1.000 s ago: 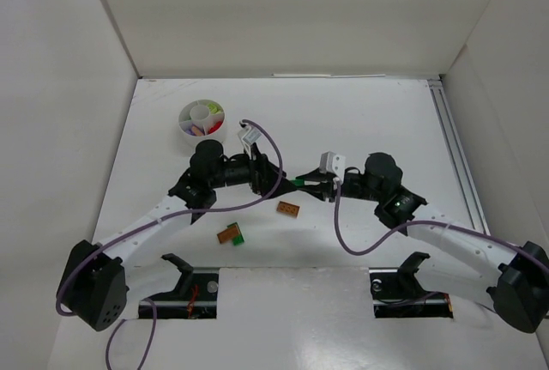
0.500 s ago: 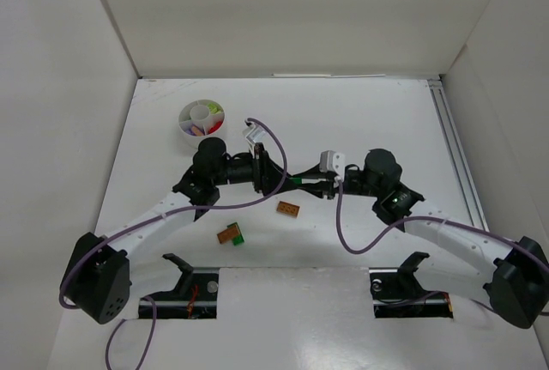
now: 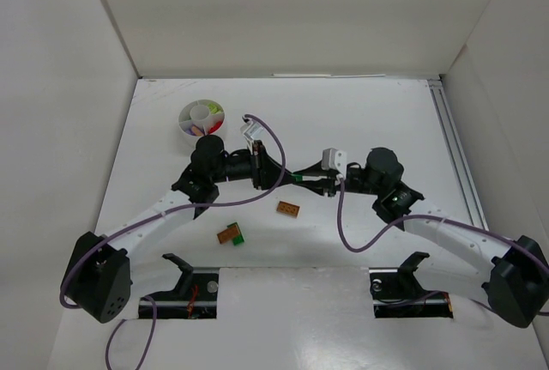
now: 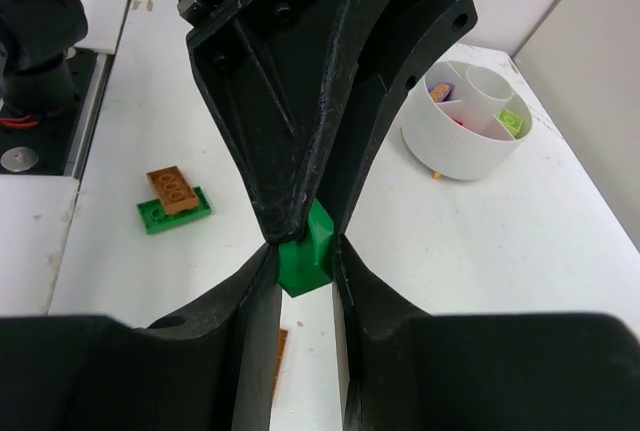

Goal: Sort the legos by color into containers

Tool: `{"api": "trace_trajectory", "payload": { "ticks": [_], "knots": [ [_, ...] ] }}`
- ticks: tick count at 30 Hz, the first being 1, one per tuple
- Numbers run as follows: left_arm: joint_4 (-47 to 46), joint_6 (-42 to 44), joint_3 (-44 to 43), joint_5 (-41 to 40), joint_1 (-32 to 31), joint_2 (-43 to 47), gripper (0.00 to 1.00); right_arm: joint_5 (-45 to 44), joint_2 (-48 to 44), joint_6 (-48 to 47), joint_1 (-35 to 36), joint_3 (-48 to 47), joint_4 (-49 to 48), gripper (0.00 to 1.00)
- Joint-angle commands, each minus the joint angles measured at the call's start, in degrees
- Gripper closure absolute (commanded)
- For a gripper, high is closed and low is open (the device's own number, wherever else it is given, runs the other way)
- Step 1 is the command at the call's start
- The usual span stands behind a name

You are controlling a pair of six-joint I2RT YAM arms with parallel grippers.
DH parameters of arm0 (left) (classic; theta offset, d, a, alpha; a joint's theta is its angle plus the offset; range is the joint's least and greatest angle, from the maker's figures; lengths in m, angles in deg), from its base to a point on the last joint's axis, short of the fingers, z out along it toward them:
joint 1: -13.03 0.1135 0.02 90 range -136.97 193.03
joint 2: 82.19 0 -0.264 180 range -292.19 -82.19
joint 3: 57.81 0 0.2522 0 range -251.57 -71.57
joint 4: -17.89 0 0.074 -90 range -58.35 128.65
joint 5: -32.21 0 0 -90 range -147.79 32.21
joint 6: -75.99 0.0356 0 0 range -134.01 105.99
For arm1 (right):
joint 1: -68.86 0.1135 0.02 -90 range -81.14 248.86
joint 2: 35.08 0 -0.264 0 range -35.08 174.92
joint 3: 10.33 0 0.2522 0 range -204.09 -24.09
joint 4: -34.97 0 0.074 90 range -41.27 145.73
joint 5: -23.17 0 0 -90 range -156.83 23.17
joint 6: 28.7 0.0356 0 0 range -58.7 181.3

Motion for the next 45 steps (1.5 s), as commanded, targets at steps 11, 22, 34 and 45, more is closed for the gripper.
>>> {"api": "trace_trajectory", "payload": {
  "ticks": [11, 22, 34, 45],
  "knots": [
    [-3.1, 0.2, -4.4, 3.4, -2.3, 1.3, 1.00, -0.8, 2.0, 1.8, -0.5, -1.5, -6.9, 0.43],
    [25.5, 8.7, -17.8, -26.6, 4.7, -2.3, 1.00, -9.2, -2.6, 0.8, -8.3, -2.1, 6.3, 0.00],
    [42.6, 7.6, -41.1, -48.8, 27.1, -22.5, 1.00, -17.5, -1.3, -3.6, -17.2, -5.5, 19.0, 0.00],
    [52.4, 11.0, -60.2, -55.5, 31.4, -39.9, 1.00, -12.3, 6.2, -6.2, -20.5, -9.5, 21.3, 0.00]
  ]
}}
